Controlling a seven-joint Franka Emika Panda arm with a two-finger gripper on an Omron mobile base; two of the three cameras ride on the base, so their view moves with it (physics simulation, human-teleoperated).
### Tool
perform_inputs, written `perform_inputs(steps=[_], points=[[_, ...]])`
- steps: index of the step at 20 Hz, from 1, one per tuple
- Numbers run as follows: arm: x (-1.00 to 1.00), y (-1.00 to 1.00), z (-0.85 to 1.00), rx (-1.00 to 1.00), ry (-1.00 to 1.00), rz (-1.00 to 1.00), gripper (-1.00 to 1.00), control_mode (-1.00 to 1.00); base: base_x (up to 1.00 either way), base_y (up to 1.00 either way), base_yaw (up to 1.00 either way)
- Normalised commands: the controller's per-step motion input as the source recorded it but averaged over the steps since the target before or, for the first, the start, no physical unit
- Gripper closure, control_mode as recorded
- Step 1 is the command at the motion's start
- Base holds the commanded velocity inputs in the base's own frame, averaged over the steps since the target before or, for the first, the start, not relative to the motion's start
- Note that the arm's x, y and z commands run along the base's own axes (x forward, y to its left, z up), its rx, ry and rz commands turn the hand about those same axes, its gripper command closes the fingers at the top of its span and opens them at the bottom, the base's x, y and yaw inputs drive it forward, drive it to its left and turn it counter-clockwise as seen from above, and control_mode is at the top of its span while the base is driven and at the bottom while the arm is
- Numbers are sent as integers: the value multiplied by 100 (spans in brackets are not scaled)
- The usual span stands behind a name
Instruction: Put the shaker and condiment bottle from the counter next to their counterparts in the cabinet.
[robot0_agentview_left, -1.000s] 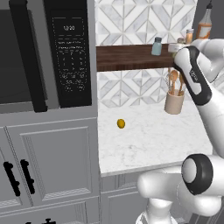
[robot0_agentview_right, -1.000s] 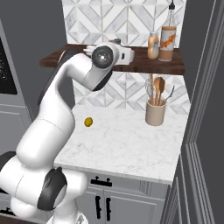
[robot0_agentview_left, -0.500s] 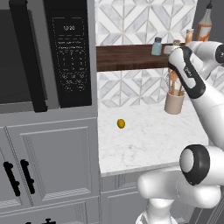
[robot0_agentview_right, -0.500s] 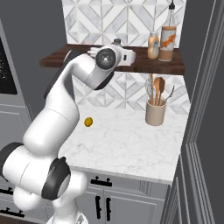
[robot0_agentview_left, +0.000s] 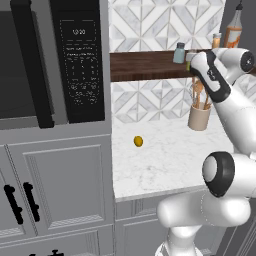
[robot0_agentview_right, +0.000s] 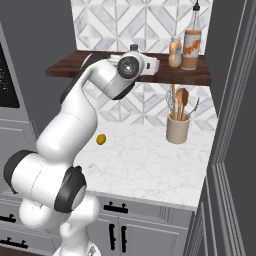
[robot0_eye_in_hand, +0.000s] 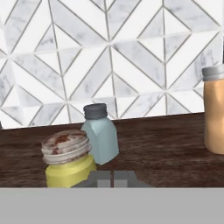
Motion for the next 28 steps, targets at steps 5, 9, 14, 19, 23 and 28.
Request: perform_inputs(steps=[5,9,14,19,23,28], points=[[22,-16,-2,0,0,0,100,-100,0,0,0],[7,-21,0,0,0,0,100,-100,0,0,0],[0,-27,0,0,0,0,100,-100,0,0,0],[-8,-33,0,0,0,0,100,-100,0,0,0],[-41,-16,0,0,0,0,100,-100,0,0,0],[-81,0,0,0,-5,0,100,-100,0,0,0]])
